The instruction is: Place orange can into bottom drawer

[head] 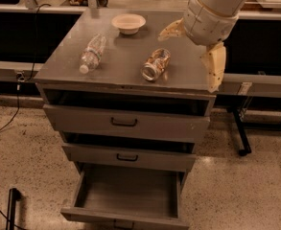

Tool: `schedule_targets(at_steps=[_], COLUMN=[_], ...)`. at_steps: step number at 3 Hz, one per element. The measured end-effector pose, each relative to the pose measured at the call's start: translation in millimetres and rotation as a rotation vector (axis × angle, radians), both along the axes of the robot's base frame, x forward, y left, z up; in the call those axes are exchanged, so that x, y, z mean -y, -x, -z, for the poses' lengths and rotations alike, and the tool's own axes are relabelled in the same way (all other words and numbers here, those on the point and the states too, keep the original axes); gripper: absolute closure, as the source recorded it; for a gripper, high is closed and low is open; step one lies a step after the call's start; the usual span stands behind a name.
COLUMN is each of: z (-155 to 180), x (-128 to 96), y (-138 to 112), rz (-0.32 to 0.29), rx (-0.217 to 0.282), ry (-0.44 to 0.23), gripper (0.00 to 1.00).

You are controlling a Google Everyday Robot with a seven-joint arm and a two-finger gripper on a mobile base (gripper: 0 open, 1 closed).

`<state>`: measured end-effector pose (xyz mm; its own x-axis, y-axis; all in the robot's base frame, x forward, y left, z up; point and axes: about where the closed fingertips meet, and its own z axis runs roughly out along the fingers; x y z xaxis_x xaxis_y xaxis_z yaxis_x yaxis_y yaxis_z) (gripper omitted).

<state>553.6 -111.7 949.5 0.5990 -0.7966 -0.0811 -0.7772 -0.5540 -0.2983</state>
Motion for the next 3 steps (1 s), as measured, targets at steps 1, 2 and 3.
schedule_targets(at_steps=[1,2,3], z=[1.1,8.1,10.3], x=[-7.3,-11.5,-1.6], y=[1.5,-16.6,-53.3], rz=[-0.014,-0.101,-0.241], rx=[0.000,0.067,0.166], ry=[0.084,0.267,0.425], gripper=[0.00,0.00,0.00])
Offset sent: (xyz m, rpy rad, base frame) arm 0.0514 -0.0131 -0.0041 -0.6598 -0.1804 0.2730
